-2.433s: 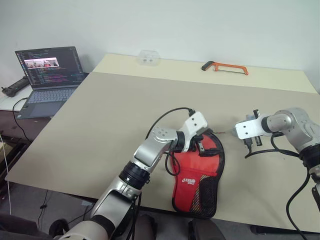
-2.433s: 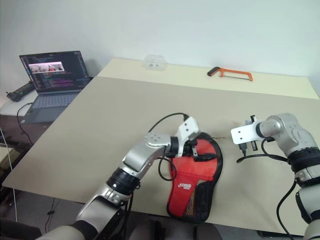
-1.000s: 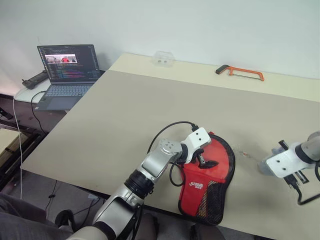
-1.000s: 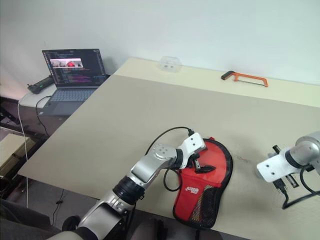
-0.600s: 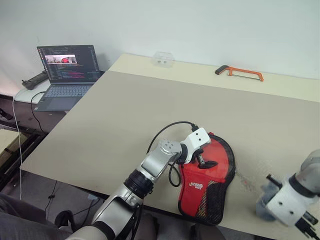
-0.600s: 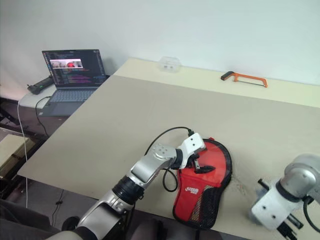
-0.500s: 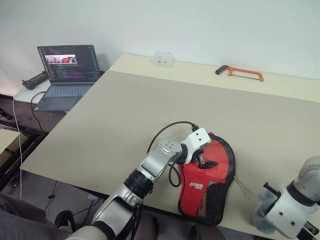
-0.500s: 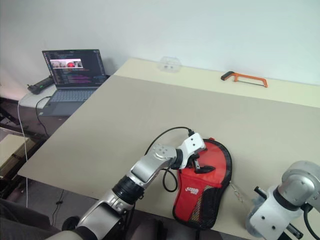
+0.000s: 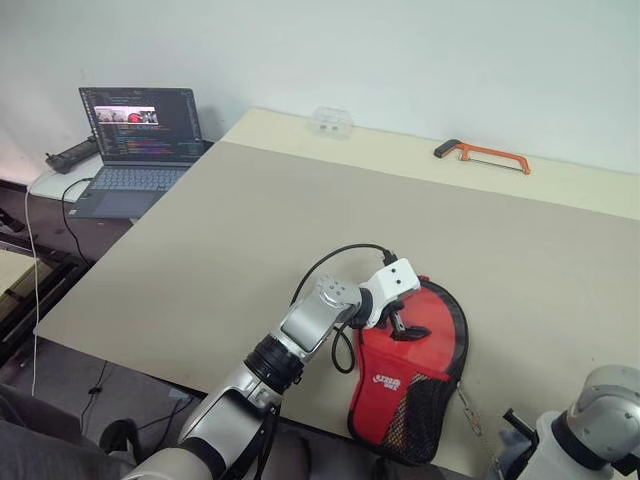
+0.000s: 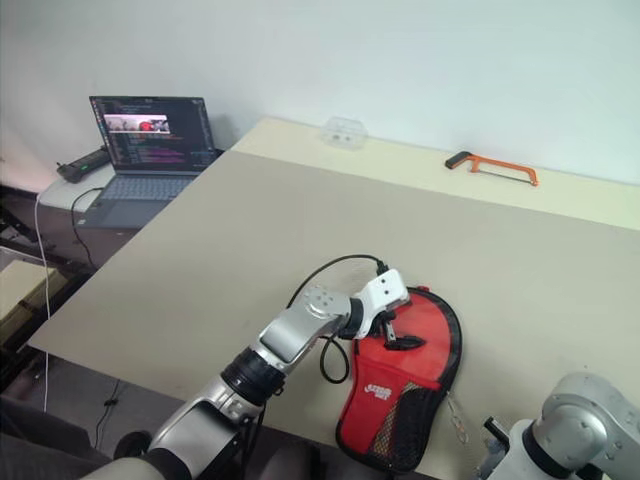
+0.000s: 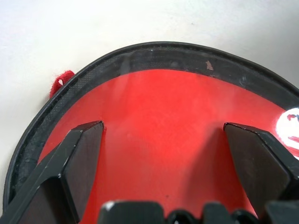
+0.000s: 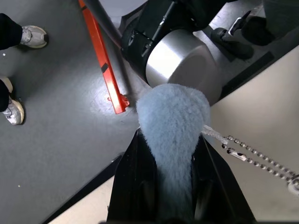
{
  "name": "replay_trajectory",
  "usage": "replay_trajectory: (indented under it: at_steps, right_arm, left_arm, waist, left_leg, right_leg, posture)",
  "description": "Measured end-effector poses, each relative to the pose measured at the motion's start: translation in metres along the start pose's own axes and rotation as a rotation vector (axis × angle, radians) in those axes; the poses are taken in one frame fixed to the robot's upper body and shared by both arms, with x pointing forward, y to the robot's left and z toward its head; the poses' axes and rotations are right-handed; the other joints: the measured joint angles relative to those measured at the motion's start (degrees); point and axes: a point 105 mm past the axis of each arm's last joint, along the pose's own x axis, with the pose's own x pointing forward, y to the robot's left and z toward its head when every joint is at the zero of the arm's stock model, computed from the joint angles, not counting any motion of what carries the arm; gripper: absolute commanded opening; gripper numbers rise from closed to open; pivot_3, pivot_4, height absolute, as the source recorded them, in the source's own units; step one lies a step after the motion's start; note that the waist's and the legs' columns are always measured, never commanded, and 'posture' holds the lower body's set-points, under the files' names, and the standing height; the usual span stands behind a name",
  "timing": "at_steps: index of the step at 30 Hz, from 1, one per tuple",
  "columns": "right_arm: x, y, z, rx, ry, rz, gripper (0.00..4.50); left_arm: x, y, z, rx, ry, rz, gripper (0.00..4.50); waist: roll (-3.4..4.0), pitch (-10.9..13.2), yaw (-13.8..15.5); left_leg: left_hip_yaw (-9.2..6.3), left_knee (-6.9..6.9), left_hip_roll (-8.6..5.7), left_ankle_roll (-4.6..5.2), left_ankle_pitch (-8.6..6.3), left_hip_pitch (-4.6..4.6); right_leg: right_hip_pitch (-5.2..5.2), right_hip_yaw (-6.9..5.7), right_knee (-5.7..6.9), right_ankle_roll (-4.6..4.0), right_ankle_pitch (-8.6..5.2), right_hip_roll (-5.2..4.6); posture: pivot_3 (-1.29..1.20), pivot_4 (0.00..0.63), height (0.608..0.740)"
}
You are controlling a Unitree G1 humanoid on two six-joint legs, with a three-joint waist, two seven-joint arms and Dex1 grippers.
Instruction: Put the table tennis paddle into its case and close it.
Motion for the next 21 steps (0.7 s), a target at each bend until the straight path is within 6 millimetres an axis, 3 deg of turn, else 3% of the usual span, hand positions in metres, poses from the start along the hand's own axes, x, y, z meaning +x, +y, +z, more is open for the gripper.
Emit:
replay_trajectory:
  at_steps: [7,10,17,21]
  right_arm:
    - [0.006,0.017,-0.004,-0.042,-0.04,-0.003,0.31]
    - [0.007,0.025,-0.002,-0.055,-0.067,0.028,0.31]
    - [0.024,0.058,0.017,-0.065,-0.239,0.146,0.3]
    - [0.034,0.069,0.024,-0.036,-0.319,0.167,0.27]
  left_arm:
    - [0.003,-0.003,-0.001,0.002,0.008,-0.01,4.5]
    - [0.003,-0.003,-0.001,0.003,0.006,-0.009,4.5]
    - [0.002,-0.002,-0.001,0.003,0.004,-0.005,4.5]
    - [0.0,0.0,-0.004,-0.004,0.012,0.011,4.5]
  waist:
    - [-0.17,-0.5,0.1]
    - [-0.1,-0.6,0.3]
    - [0.0,-0.6,1.5]
    - [0.21,-0.6,0.6]
  left_leg:
    - [-0.23,0.03,0.01,-0.17,-0.23,0.15]
    - [-0.43,0.04,-0.23,-0.17,-0.25,0.01]
    - [-1.38,0.06,-0.87,-0.27,-0.36,-0.06]
    - [-1.35,0.13,-1.01,-0.14,-0.43,0.03]
  right_leg:
    - [0.83,-0.18,-0.69,0.06,-0.22,-0.04]
    - [1.0,0.58,-0.73,0.45,-0.58,-0.07]
    - [1.77,1.06,-0.73,0.53,-1.38,-0.05]
    - [1.79,1.4,-0.58,0.49,-1.39,-0.12]
  posture:
    - [0.0,0.15,0.74]
    - [0.0,0.15,0.74]
    - [0.0,0.15,0.74]
    - [0.0,0.15,0.74]
